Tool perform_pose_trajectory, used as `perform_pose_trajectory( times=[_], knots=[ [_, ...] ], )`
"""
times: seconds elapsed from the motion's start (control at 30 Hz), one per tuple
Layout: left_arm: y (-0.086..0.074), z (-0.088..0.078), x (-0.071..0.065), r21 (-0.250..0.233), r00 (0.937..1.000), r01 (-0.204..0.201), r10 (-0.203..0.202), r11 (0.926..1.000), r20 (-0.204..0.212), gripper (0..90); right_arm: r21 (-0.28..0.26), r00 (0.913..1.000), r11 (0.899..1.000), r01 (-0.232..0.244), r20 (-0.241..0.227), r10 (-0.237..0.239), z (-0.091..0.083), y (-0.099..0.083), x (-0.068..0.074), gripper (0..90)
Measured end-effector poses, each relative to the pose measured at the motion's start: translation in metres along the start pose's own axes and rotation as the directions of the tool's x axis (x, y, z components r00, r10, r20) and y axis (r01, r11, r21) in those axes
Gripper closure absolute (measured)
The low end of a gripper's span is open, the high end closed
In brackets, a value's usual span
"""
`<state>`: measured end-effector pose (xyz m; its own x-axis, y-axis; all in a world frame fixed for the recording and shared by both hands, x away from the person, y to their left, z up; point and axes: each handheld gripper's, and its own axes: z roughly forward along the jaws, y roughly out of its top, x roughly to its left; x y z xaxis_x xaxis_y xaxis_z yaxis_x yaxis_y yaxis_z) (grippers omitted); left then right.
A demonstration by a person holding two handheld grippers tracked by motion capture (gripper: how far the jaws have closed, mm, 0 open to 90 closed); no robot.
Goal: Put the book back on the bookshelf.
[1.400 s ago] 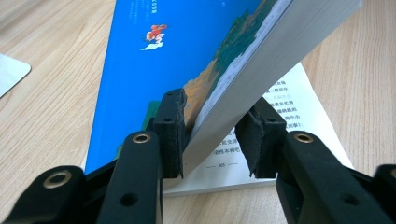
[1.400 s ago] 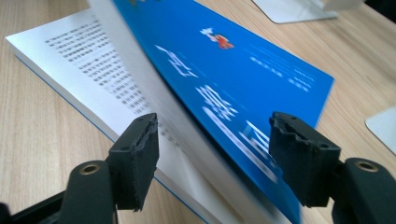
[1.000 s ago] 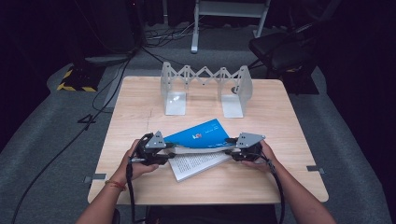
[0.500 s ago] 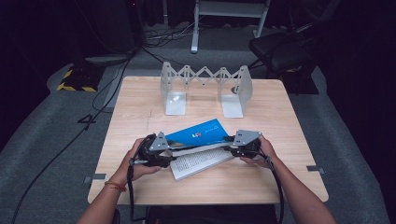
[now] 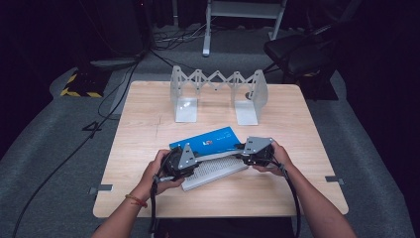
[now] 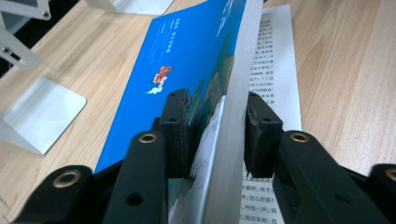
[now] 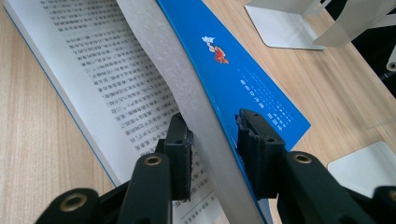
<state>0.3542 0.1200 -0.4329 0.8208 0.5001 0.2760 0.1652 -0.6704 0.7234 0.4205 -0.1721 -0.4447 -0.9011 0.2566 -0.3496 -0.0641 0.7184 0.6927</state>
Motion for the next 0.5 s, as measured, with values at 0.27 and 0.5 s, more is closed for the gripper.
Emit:
perform_pose_trajectory(
  times=[0.27, 0.5],
  knots=[
    [-0.016, 0.001, 0.010, -0.014, 0.9961, 0.041, -0.039, 0.9991, 0.079, 69.5, -0.056, 0.9934, 0.994, -0.093, -0.073, 0.089, 0.006, -0.011, -0.008, 54.6],
    [-0.034, -0.009, 0.032, -0.045, 0.9830, 0.119, -0.111, 0.9919, 0.146, 69.2, -0.097, 0.9945, 0.991, -0.089, -0.064, 0.083, 0.008, -0.017, -0.013, 58.0]
  ],
)
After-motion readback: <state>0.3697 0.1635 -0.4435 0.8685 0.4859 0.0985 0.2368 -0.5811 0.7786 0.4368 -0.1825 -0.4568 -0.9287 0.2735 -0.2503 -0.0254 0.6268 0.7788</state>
